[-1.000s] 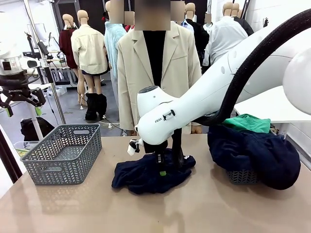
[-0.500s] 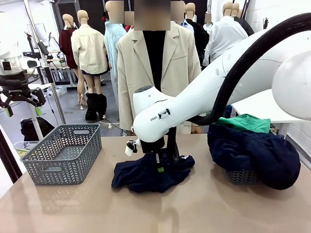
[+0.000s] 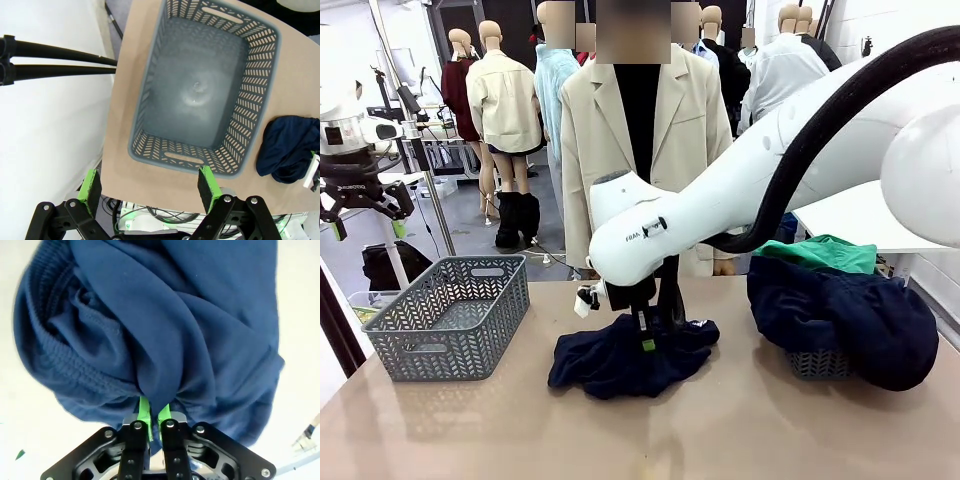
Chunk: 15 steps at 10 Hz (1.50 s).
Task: Sort the tops and bottoms.
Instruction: Lift clothes from the center of the table with your right hand, then sort the clothes according to human instructions.
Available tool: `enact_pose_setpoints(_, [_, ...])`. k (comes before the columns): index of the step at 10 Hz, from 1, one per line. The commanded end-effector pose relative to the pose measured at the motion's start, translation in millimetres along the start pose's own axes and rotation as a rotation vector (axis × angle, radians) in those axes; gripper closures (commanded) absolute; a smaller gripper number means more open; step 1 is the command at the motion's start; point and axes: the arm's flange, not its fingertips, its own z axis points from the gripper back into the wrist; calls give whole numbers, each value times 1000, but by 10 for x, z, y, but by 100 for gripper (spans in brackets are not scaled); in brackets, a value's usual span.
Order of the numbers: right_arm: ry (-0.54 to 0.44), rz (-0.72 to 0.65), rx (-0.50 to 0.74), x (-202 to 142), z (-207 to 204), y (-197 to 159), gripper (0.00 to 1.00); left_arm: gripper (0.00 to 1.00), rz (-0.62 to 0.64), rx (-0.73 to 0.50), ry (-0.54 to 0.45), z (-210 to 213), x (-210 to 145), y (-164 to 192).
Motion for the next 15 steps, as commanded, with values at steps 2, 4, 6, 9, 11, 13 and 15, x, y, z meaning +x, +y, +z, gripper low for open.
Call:
enact_pose_setpoints(2, [22, -135, -137, -184, 1350, 381, 100, 0, -4, 15, 2, 32, 20, 29])
enact_pose_setpoints(4, [-26, -271, -242, -457, 2271, 654, 100, 0, -4, 15, 2, 32, 20, 29])
enact_pose_setpoints(6, [-98, -334, -211, -548, 3029, 963, 100, 0, -4, 15, 2, 32, 20, 29])
enact_pose_setpoints(9, [-167, -519, -303, -670, 3701, 1446, 100, 0, -4, 15, 2, 32, 20, 29])
enact_pose_setpoints(11, [-217, -640, -294, -903, 3862, 1582, 100, 0, -4, 15, 2, 32, 20, 29])
enact_pose_setpoints(13, [-211, -650, -259, -999, 3828, 1597, 100, 0, -4, 15, 2, 32, 20, 29])
enact_pose_setpoints(15, [-210, -633, -305, -894, 3997, 1564, 100, 0, -4, 15, 2, 32, 20, 29])
